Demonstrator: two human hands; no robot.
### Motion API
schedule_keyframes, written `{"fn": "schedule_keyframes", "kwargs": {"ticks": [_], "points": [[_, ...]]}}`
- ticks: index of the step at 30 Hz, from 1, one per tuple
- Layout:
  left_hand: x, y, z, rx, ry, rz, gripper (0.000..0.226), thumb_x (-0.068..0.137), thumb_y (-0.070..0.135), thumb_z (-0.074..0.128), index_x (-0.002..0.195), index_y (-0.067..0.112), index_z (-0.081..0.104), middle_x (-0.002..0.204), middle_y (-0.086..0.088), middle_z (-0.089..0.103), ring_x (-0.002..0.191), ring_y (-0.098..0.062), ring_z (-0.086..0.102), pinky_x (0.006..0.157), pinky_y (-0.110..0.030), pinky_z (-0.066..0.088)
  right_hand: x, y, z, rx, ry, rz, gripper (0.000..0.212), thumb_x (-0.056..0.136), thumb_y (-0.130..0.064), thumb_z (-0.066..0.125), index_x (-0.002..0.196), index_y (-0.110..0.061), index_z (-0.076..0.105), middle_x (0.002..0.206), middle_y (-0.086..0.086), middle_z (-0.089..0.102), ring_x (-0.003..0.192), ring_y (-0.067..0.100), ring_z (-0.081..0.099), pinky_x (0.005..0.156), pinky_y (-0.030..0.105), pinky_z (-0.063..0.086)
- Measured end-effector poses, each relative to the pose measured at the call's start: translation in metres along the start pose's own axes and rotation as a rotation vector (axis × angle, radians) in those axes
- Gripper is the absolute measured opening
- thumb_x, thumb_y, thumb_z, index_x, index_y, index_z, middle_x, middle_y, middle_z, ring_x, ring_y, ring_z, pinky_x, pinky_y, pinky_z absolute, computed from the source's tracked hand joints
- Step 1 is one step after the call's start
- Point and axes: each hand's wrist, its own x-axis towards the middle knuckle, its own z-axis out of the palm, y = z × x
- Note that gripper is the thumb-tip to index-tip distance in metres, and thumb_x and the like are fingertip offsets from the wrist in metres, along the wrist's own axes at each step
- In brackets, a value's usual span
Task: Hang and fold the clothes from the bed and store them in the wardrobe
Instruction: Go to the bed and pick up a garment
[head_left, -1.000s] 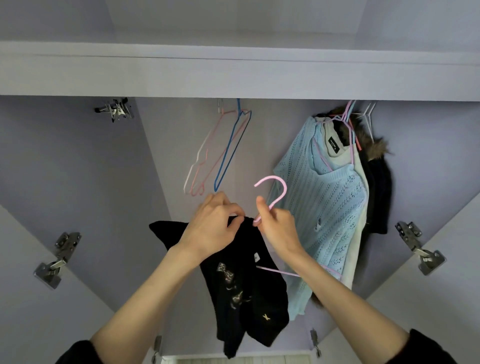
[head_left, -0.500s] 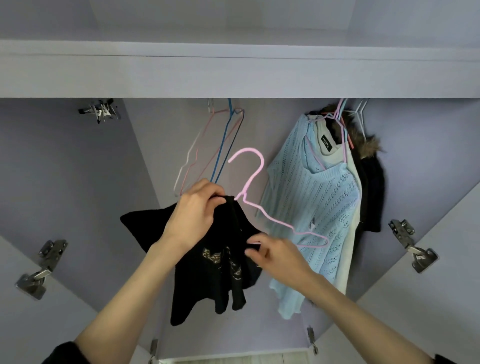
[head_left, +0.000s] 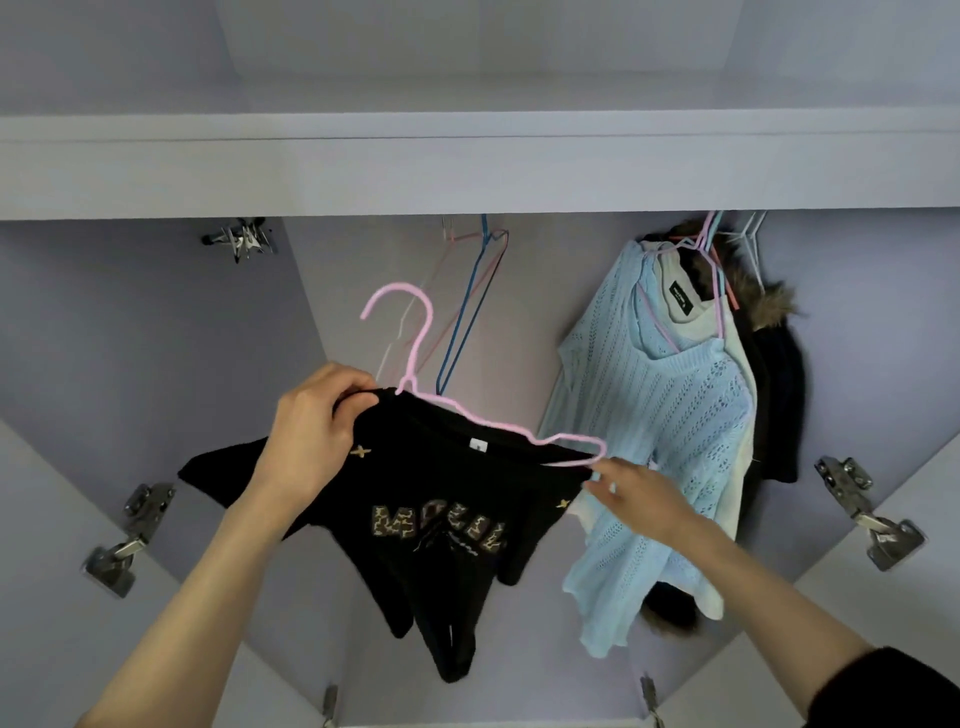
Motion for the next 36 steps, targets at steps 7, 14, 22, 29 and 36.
{"fn": "schedule_keyframes", "kwargs": {"ticks": [7,14,22,29,36], "points": [[-0.009,-0.001,0.020,0.063,-0.050,0.017,0.009,0.087,-0.001,0.060,0.087,0.004,0.067,0.082,0.004,0.056,0.074,-0.017,0.055,0.068,-0.012,0.032,-0.002,-0.021,-0.043,-0.043,0.205,-0.266,0.017,0.091,-0.023,0.059,0.100,-0.012,0.069,0.090,-0.002,0.064,0.086,0.018,0.061,0.069,0.025,0.042],[-0.008,0.016,0.035,-0.100,0.035,-0.002,0.007,0.086,0.002,0.062,0.086,0.007,0.068,0.082,0.010,0.058,0.073,-0.002,0.055,0.073,0.001,0.034,-0.010,-0.054,-0.058,0.137,0.197,-0.214,0.040,0.083,-0.029,0.069,0.116,-0.021,0.049,0.085,-0.012,0.050,0.079,0.014,0.055,0.073,0.025,0.042],[-0.011,0.033,0.046,-0.229,-0.001,0.000,0.012,0.088,0.006,0.061,0.083,0.017,0.064,0.084,0.013,0.060,0.082,0.001,0.059,0.072,-0.001,0.037,-0.003,-0.102,-0.075,0.495,0.158,-0.269,0.016,0.092,-0.018,0.058,0.105,-0.019,0.067,0.077,-0.006,0.060,0.068,0.009,0.055,0.066,0.019,0.044],[-0.018,0.023,0.045,-0.176,-0.082,0.019,0.005,0.089,0.013,0.061,0.091,0.013,0.066,0.086,0.010,0.062,0.079,-0.003,0.059,0.073,-0.006,0.043,-0.001,-0.097,-0.083,0.573,0.188,-0.154,0.015,0.095,-0.013,0.051,0.092,-0.017,0.065,0.069,-0.012,0.058,0.061,-0.004,0.055,0.065,0.010,0.044],[-0.028,0.003,0.048,-0.013,-0.198,0.020,0.009,0.091,0.018,0.059,0.095,0.011,0.063,0.088,0.011,0.057,0.075,-0.010,0.057,0.071,-0.030,0.050,-0.006,-0.073,-0.087,0.558,0.216,-0.112,0.018,0.095,-0.010,0.049,0.092,-0.020,0.064,0.068,-0.009,0.060,0.061,-0.002,0.058,0.067,0.009,0.045]]}}
